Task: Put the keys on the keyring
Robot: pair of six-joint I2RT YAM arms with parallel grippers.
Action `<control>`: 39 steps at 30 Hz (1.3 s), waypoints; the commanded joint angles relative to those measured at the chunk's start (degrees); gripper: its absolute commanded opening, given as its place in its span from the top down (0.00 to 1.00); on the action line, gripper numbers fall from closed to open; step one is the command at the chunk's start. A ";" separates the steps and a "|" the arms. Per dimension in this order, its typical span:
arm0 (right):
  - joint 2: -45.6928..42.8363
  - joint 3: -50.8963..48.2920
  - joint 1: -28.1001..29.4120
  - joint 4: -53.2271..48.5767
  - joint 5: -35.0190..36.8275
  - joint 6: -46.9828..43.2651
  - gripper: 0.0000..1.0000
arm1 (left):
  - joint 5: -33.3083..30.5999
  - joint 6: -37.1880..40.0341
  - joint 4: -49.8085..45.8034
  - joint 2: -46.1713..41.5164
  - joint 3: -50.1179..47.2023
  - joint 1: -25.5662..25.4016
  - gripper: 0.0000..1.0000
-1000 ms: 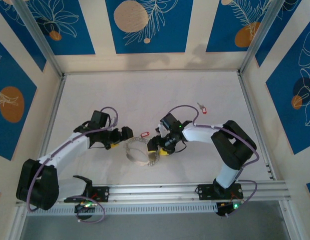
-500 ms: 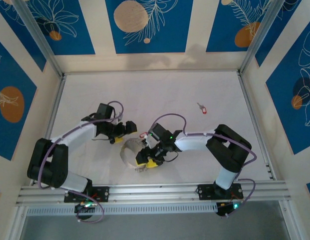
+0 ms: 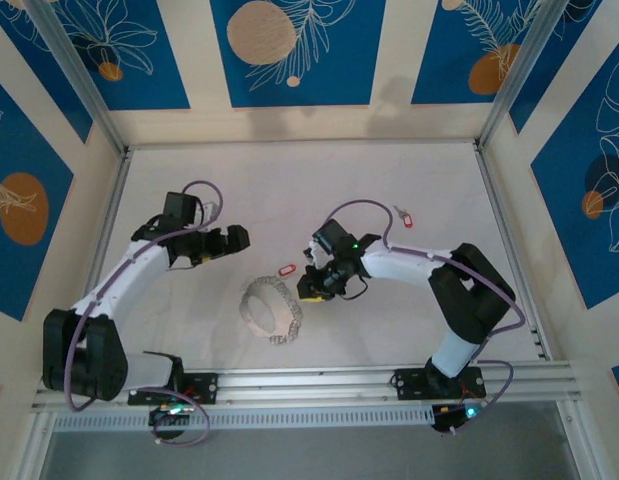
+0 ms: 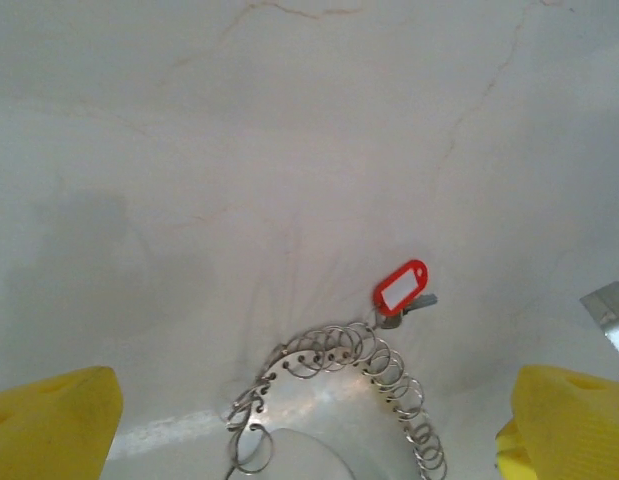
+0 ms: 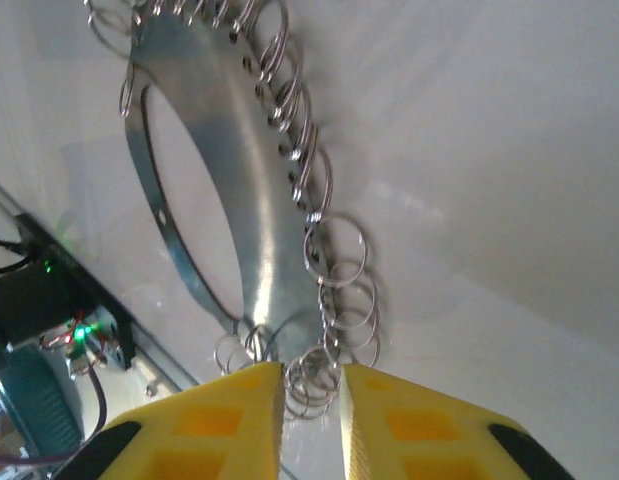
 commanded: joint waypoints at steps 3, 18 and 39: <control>5.22 5.11 0.79 -3.97 4.44 -1.84 0.81 | -3.54 2.78 0.26 -3.22 -2.11 0.35 0.00; 11.46 11.22 7.27 -12.46 14.49 3.38 0.79 | -1.72 1.88 1.15 -3.50 -2.30 0.29 0.00; 11.86 15.86 8.44 -13.40 16.29 4.34 0.82 | -0.80 1.79 1.01 -3.77 -2.39 0.32 0.00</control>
